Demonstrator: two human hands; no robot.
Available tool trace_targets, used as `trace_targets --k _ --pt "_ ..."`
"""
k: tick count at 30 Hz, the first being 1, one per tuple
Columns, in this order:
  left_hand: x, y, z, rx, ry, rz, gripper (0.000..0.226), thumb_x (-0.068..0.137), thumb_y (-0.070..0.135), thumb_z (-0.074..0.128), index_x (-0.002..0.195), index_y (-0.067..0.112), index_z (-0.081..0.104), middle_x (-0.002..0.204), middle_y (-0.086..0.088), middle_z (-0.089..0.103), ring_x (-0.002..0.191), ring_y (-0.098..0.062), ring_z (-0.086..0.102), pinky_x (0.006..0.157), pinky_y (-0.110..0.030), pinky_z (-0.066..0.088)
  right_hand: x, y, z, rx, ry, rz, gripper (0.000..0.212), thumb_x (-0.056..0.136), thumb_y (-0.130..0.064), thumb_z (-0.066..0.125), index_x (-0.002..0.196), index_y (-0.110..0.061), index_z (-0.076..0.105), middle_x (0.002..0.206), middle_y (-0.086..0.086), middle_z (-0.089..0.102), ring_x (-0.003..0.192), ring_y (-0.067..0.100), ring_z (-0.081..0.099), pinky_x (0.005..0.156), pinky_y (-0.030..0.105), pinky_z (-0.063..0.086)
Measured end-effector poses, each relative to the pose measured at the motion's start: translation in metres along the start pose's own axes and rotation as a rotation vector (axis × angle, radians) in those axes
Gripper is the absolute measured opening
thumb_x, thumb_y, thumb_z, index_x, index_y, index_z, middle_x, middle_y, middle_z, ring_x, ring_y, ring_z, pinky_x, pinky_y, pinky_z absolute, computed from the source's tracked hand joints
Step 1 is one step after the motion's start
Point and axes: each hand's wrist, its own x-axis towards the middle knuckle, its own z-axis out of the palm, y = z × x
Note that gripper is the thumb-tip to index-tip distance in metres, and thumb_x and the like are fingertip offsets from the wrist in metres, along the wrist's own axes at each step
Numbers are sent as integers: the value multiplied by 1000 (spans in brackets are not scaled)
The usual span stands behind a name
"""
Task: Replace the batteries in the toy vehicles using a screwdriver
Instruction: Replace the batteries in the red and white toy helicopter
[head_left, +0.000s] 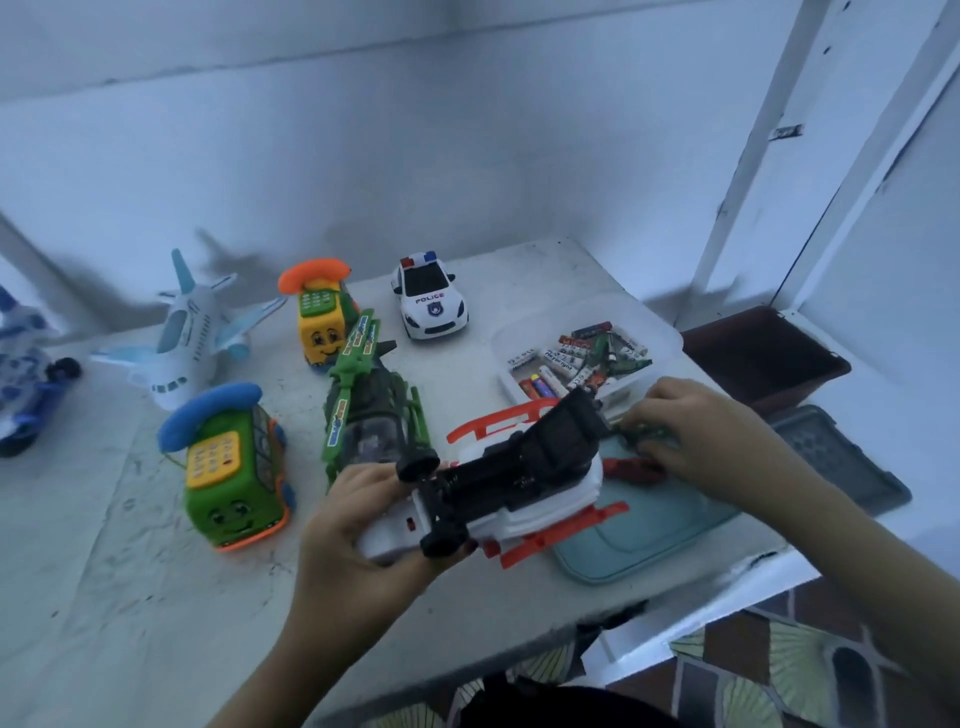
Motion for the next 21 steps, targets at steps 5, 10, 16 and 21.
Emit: trace_targets --k 5,10,16,21 --pt "-10 -2 1 -12 10 -1 47 72 65 69 116 48 63 105 22 66 98 -10 61 77 -28 47 6 4 -3 51 -36 -82 13 81 -15 71 93 -20 69 93 -4 58 90 19 57 74 28 42" --pt "-6 -3 -1 -1 -21 8 49 73 64 70 117 40 64 106 19 67 99 -13 61 80 -29 48 9 -14 -23 421 -19 -74 24 91 -15 59 93 -39 53 76 -8 65 70 16 59 62 24 46" --pt "5 -1 1 59 -76 66 47 72 57 73 113 35 66 107 17 67 101 -12 60 84 -26 47 14 -53 -68 792 3 -137 21 89 -9 64 97 -28 69 81 -3 70 67 5 60 62 15 47" --pt "10 1 6 106 -55 124 49 71 47 76 114 28 66 104 14 69 100 -10 62 82 -27 49 10 -86 -95 1021 -41 -191 25 60 -14 78 83 -12 67 77 7 70 75 24 70 68 24 57"
